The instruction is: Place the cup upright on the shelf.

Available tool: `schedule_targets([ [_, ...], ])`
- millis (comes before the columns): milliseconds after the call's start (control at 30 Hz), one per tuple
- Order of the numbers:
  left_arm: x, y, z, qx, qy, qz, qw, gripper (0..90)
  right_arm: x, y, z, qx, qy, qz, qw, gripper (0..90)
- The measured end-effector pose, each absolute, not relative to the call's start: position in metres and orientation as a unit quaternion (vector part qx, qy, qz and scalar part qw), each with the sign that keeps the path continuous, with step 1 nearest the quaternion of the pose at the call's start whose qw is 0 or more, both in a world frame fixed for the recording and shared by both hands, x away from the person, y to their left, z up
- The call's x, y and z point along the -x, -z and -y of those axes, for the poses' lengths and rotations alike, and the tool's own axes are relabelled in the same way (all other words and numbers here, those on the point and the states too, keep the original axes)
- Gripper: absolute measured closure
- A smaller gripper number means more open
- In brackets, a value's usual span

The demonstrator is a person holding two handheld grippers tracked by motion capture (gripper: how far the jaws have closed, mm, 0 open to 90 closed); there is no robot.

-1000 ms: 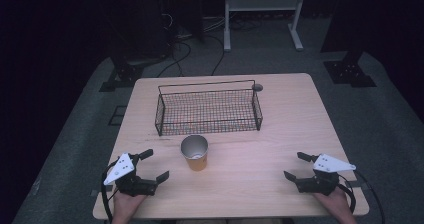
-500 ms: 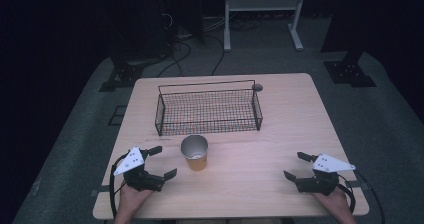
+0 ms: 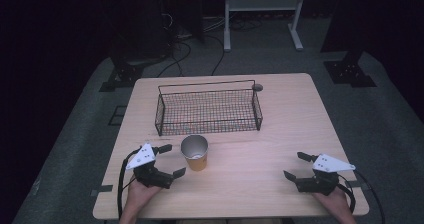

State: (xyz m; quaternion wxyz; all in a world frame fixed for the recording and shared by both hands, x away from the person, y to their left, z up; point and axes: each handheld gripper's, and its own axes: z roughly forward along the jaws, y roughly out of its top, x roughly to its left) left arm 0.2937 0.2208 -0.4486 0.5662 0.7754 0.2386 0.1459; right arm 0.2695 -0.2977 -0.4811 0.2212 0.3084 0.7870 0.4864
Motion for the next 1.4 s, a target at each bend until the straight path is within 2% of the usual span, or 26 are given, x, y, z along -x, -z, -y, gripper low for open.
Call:
schedule_targets([
  [1400, -0.317, 0.452, -0.185, -0.781, -0.127, -0.234, 0.564, 1.8, -0.269, 0.481, 0.298, -0.308, -0.486, -0.787, 0.222, 14.8],
])
